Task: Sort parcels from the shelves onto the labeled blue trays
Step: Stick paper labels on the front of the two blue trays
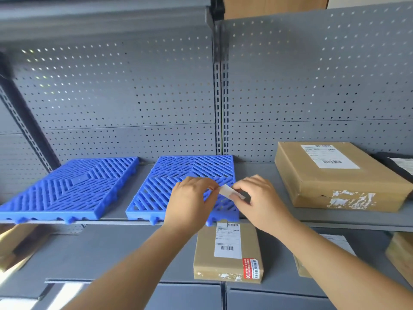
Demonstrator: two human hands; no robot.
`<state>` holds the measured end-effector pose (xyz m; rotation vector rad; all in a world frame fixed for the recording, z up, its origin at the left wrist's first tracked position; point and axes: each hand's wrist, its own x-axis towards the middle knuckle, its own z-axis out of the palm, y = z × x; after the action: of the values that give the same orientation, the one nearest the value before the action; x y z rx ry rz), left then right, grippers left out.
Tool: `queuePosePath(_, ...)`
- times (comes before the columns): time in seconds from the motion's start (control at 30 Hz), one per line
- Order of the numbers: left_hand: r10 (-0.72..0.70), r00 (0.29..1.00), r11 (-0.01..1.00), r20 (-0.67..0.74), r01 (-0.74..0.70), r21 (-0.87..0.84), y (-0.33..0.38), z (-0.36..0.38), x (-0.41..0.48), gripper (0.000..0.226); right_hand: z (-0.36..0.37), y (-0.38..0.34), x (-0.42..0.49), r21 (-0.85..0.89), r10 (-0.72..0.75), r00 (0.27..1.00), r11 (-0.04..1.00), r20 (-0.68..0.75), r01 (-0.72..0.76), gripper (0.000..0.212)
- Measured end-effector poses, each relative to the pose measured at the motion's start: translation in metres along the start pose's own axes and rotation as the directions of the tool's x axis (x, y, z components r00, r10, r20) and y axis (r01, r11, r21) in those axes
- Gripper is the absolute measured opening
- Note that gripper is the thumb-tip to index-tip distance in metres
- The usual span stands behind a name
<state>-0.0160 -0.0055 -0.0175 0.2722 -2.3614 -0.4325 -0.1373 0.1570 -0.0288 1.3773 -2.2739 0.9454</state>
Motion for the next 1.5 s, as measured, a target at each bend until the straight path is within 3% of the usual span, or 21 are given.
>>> queuePosePath(0.23,-0.086,0.996,0.996,-0.012,0.086,-0.004,-0.059,-0.041,-0.002,0.003,0.040,-0.047,0.037,0.055,-0.028,0.999,0.998,-0.032,0.030,0.007)
queuePosePath(0.63,0.098,0.995,0.984,-0.015,-0.095,0.152,-0.213,-0.131,-0.010,0.016,0.146,-0.179,0.108,-0.139,-0.110,0.994,0.984,-0.003,0.109,0.011)
queuePosePath(0.7,0.099,0.995,0.983,-0.020,-0.095,0.159,-0.240,-0.146,-0.013,0.023,0.166,-0.201,0.118,-0.143,-0.105,0.994,0.984,-0.003,0.104,0.011)
queuePosePath(0.93,0.047,0.999,0.984,-0.019,-0.043,0.174,-0.316,-0.190,-0.025,0.012,0.222,-0.252,0.132,-0.103,-0.049,0.999,0.994,-0.001,0.049,0.008)
queuePosePath(1.27,0.055,0.998,0.972,-0.030,-0.046,0.229,-0.383,-0.233,-0.033,0.014,0.274,-0.297,0.158,-0.021,-0.041,0.998,0.999,-0.044,0.040,0.010)
queuePosePath(1.5,0.083,0.997,0.962,-0.006,-0.078,0.261,-0.409,-0.245,-0.045,0.012,0.296,-0.314,0.154,-0.085,-0.110,0.993,0.991,-0.030,0.108,0.010)
